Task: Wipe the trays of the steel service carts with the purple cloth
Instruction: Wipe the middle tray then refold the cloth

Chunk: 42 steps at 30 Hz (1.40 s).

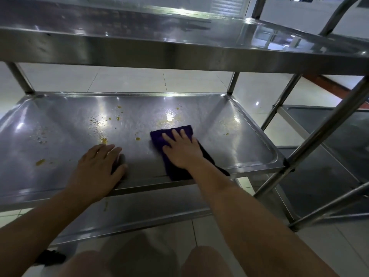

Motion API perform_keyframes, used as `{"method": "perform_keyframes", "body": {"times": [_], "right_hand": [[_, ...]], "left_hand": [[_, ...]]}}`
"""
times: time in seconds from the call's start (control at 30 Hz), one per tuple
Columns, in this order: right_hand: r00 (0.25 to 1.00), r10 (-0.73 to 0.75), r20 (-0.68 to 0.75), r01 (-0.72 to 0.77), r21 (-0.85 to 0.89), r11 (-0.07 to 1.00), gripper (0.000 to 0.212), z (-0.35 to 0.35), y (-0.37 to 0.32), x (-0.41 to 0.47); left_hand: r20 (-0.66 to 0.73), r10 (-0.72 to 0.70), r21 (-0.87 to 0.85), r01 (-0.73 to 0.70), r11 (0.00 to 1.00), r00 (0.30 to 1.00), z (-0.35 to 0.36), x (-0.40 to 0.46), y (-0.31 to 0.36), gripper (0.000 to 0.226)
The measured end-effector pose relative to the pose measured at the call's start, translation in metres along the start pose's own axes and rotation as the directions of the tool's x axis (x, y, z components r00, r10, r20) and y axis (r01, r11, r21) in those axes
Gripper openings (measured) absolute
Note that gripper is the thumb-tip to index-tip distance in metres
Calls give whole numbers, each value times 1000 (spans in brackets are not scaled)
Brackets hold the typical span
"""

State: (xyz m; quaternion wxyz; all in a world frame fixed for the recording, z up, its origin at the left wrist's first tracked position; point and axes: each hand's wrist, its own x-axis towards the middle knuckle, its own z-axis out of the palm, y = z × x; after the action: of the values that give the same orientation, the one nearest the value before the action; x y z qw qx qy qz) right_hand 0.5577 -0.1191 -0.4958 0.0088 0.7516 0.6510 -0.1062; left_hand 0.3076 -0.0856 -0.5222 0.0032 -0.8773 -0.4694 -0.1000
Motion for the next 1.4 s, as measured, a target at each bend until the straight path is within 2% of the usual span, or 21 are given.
{"method": "perform_keyframes", "body": {"times": [0.1, 0.2, 0.33, 0.43, 0.57, 0.67, 0.83, 1.1, 1.27, 1.4], "right_hand": [[993, 120, -13, -120, 0, 993, 54, -9, 54, -1], [970, 241, -5, -241, 33, 970, 55, -17, 106, -5], [934, 358, 3, -357, -44, 933, 52, -25, 172, -18], [876, 483, -5, -481, 77, 873, 55, -34, 188, -29], [837, 548, -14, -541, 135, 830, 58, -35, 162, -22], [871, 491, -28, -485, 111, 867, 57, -27, 119, -4], [965, 259, -42, -258, 32, 966, 57, -13, 32, 21], [999, -34, -29, 32, -62, 998, 56, 5, -78, 50], [992, -118, -39, 118, -17, 993, 53, 2, -63, 63], [999, -14, -39, 16, 35, 999, 53, -8, -15, 70]], "left_hand": [[35, 11, 24, -12, 1000, 999, -2, 2, -1, 84], [29, -26, -21, 27, 999, 999, -6, 0, 5, 88], [22, -47, -40, 48, 998, 999, -10, -1, 9, 90], [17, -54, -25, 55, 998, 998, -9, -1, 10, 85], [28, -64, 13, 64, 998, 998, -9, 0, 14, 79], [29, -64, 14, 64, 998, 998, -11, 0, 12, 78], [24, -62, 34, 62, 998, 998, -14, -1, 8, 67], [20, -104, -21, 105, 994, 994, -6, 0, 6, 80], [13, -61, -16, 62, 998, 998, -5, 0, 4, 77], [34, -56, -31, 58, 998, 998, -5, 3, 6, 85]]}}
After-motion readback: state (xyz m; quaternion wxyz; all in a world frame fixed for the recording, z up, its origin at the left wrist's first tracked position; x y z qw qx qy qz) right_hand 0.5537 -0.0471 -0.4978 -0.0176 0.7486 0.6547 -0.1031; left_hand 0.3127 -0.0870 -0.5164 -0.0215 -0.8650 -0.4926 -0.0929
